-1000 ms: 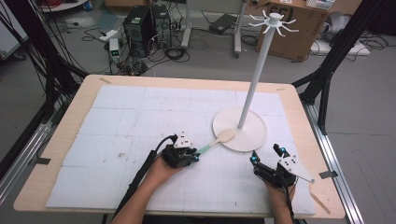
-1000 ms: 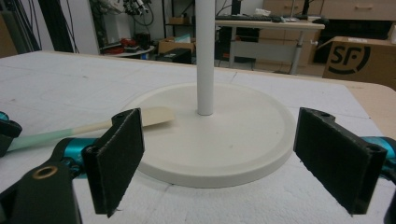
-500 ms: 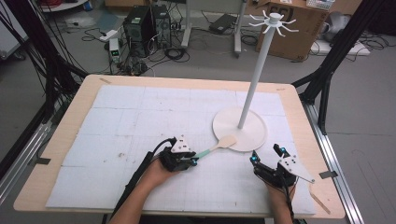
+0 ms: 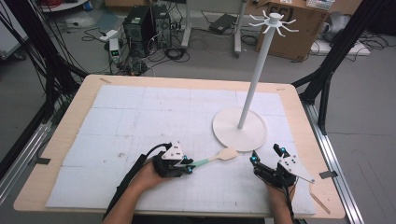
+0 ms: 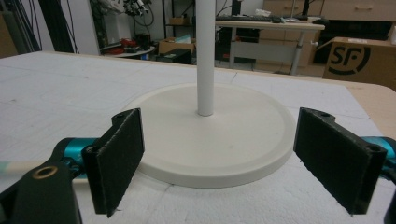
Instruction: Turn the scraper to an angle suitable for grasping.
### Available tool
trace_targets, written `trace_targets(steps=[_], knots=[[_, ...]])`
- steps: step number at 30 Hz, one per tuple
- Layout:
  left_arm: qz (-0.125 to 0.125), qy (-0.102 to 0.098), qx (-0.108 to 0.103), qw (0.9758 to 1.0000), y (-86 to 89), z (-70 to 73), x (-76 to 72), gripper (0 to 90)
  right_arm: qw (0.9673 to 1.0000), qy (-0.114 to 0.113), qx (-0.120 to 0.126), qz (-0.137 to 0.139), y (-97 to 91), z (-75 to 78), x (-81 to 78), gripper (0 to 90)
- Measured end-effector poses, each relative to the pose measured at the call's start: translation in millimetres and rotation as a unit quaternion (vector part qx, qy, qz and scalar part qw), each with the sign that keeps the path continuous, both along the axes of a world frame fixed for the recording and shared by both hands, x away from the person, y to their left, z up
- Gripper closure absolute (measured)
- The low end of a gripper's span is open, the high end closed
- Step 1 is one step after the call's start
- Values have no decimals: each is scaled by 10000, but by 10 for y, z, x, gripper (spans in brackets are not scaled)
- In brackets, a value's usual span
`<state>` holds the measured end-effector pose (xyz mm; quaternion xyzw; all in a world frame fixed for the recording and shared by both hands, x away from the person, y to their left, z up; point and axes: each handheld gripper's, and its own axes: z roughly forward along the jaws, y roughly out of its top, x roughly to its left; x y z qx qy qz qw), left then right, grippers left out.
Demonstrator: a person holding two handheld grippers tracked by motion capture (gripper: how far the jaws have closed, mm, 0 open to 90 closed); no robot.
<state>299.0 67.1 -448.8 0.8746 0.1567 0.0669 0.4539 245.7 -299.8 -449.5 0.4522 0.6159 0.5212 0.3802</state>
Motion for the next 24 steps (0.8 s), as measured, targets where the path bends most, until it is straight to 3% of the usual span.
trace_targets(steps=[13,17,24], knots=[[-672,20,50,9977,-8,-3,-76,740,10000,-1,-3,4,-1,0,2,157],[-1037,14,-23,9946,-6,-1,-108,739,10000,-7,-8,11,-3,-1,3,157],[-1385,76,-139,9902,9,-1,-117,739,10000,-21,-17,15,-6,-1,7,157]])
